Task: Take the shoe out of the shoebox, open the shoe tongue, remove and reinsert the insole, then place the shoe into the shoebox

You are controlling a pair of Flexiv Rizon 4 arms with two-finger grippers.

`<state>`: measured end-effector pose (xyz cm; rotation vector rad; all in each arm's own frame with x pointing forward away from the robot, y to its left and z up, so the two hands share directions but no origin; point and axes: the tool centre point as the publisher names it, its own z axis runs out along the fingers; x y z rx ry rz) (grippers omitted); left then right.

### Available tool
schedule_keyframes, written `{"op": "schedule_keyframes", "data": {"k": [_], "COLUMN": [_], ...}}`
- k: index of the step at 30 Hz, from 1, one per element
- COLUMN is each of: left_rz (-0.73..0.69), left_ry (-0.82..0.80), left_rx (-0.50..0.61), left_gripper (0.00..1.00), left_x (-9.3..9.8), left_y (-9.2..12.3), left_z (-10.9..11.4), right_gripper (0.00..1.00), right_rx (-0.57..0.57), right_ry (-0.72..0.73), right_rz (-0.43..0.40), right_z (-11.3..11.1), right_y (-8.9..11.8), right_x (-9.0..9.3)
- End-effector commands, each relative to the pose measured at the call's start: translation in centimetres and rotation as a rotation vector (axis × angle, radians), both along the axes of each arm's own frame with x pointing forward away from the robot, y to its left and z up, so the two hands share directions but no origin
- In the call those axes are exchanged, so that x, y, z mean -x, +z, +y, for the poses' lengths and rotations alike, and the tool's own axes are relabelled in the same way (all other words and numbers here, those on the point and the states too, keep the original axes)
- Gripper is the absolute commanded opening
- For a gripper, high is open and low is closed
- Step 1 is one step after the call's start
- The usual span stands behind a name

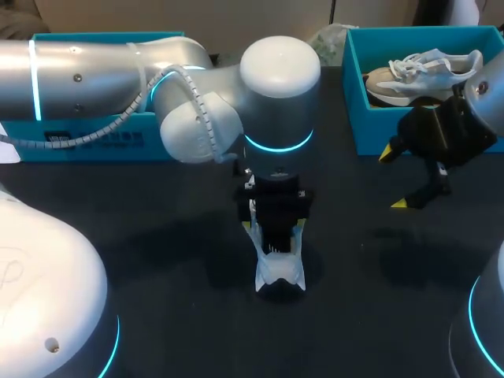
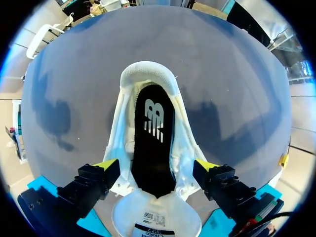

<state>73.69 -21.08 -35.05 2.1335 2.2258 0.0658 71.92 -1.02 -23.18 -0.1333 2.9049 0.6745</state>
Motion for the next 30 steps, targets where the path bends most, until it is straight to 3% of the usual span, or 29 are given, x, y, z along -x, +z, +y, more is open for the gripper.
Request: {"op": "schedule_keyframes", "data": {"k": [1,16,30], "left_rz": [0.001,0.01,-0.014], "left_ry": [-0.005,-0.052,-0.079], "left_rx": [0.004,0.012,-0.015], "left_gripper": [1.0,1.0,1.0], "left_x": [-0.5,-2.7,-4.6], "left_y": [0.3,3.0,6.9], "left_z": [0.0,-0.6,0.8], "right_gripper": [1.0,1.0,1.0], "right_rx": [0.003,0.003,0.003], "right_ry": [-0.001,-0.001,-0.001], "right_rz": [-0.001,-0.001,-0.001], "right_z": [0.1,0.1,0.1], "right_y": [-0.1,-0.1,-0.1], "right_x": [0.0,0.0,0.0]}}
